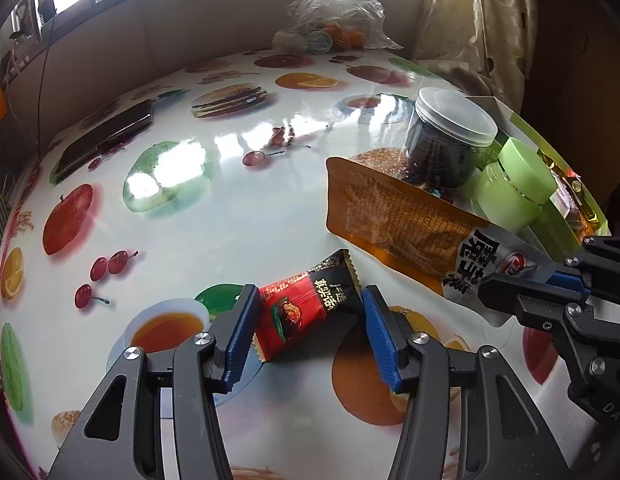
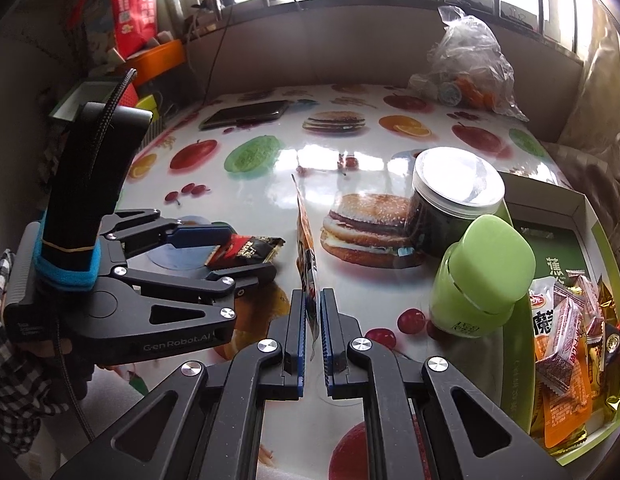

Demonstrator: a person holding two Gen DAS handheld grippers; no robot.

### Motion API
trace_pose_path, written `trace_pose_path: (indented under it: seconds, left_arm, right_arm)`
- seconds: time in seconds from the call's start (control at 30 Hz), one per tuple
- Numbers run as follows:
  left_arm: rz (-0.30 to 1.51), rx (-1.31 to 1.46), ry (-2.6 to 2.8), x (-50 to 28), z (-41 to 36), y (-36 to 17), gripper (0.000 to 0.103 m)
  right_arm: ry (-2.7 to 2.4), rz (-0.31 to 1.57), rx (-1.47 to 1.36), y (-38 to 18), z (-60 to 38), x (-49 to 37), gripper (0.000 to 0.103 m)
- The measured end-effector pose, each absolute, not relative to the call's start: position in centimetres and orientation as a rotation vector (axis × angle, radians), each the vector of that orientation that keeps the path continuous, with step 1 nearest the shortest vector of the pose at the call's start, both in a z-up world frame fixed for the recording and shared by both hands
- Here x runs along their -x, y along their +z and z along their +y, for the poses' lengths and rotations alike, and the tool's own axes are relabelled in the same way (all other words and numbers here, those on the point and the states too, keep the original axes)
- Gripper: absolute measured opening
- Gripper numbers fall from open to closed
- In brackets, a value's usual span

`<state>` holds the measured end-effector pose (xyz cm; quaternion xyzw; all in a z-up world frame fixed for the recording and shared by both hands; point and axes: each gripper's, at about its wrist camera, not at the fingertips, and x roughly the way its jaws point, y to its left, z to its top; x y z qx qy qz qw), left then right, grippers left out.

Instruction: Organize snacks

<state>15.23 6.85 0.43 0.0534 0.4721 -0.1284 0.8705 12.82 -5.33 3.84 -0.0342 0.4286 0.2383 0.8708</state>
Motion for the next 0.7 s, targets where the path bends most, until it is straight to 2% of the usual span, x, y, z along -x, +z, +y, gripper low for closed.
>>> trace_pose_path:
  seconds: [0.07, 0.23, 0.7]
  left_arm:
    - [0.981, -0.103, -0.259, -15.2, 7.0, 0.6, 0.044]
    - [0.964, -0.086, -0.234, -15.0, 7.2, 1.1, 0.033]
    - [0.91, 0.016, -0.212, -13.2, 8.0, 3.0, 0.029]
  right_arm:
    - [0.499, 0.892, 0.069, 3.7, -5.3, -12.8, 0.007]
    - [0.501, 0.874, 0.063, 3.9, -5.4, -12.6, 0.007]
    - [0.527, 0.827, 0.018, 5.1, -6.1, -11.2, 0.007]
